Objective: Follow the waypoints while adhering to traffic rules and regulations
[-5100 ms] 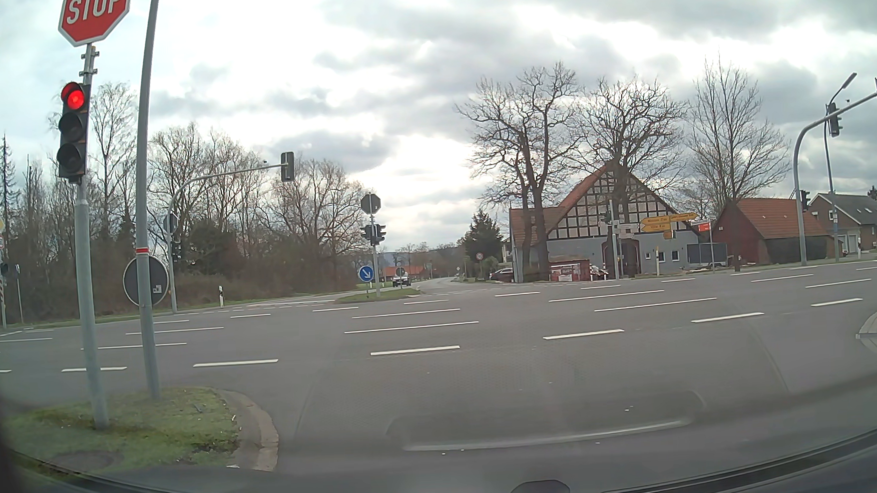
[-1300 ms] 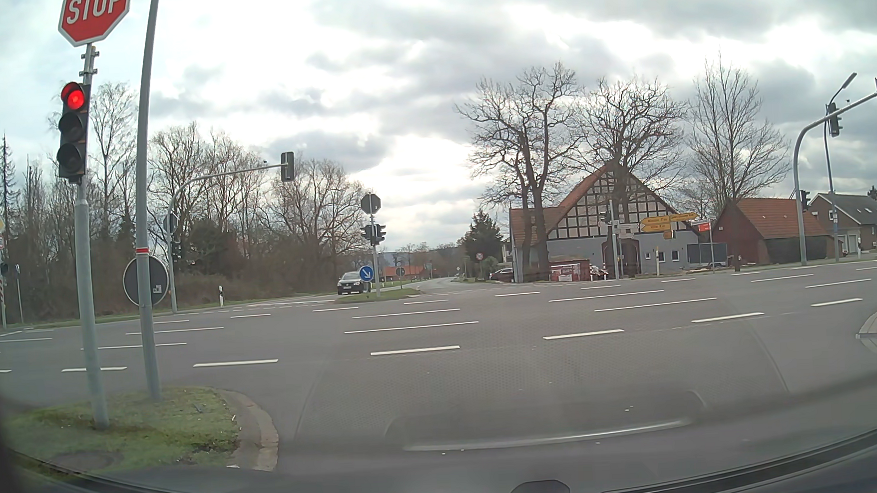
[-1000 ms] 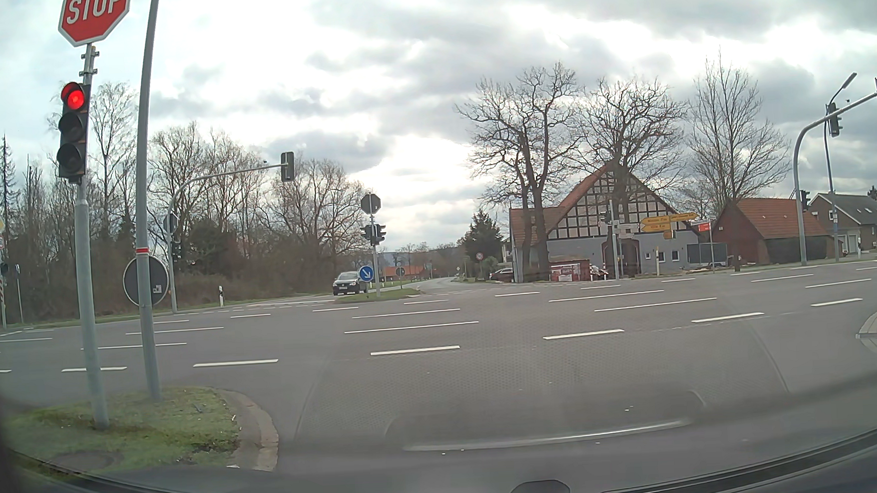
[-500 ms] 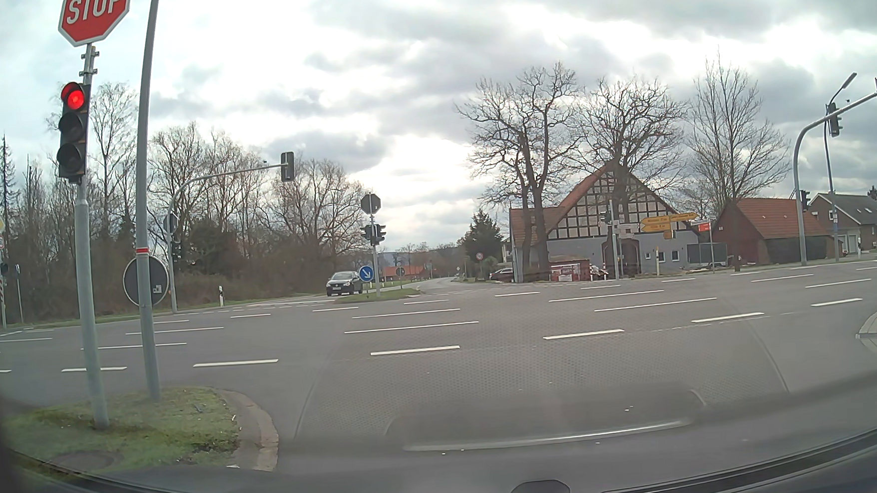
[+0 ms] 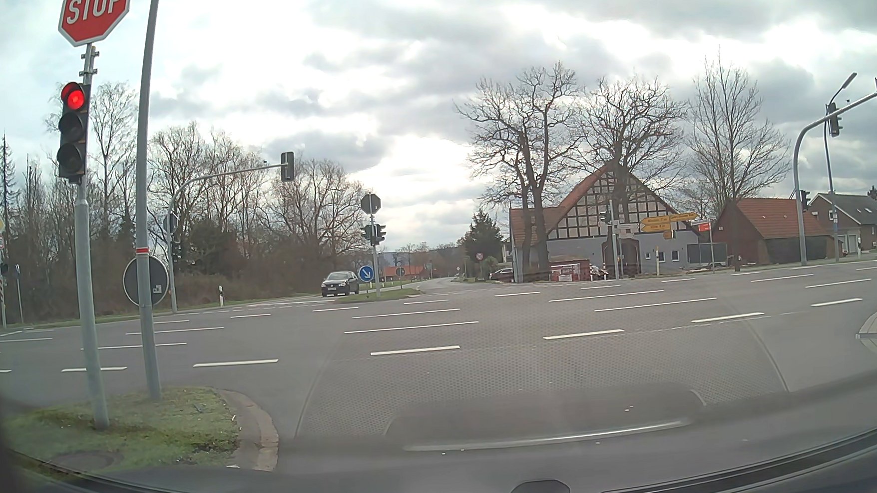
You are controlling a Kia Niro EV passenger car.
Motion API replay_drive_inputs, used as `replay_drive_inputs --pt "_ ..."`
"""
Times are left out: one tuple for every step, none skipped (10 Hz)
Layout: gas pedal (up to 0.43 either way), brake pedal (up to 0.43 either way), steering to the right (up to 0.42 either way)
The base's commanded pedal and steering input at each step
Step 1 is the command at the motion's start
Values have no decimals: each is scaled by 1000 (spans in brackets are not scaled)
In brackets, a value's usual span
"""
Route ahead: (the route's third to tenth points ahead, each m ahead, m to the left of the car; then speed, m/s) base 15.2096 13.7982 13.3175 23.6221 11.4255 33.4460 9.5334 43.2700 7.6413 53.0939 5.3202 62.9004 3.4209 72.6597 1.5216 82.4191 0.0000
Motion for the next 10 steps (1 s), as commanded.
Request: replay_drive_inputs --pt "0 238 -2" --pt "0 238 -2" --pt "0 238 -2" --pt "0 238 -2" --pt "0 238 -2" --pt "0 238 -2" --pt "0 238 -2" --pt "0 238 -2" --pt "0 238 -2" --pt "0 238 -2"
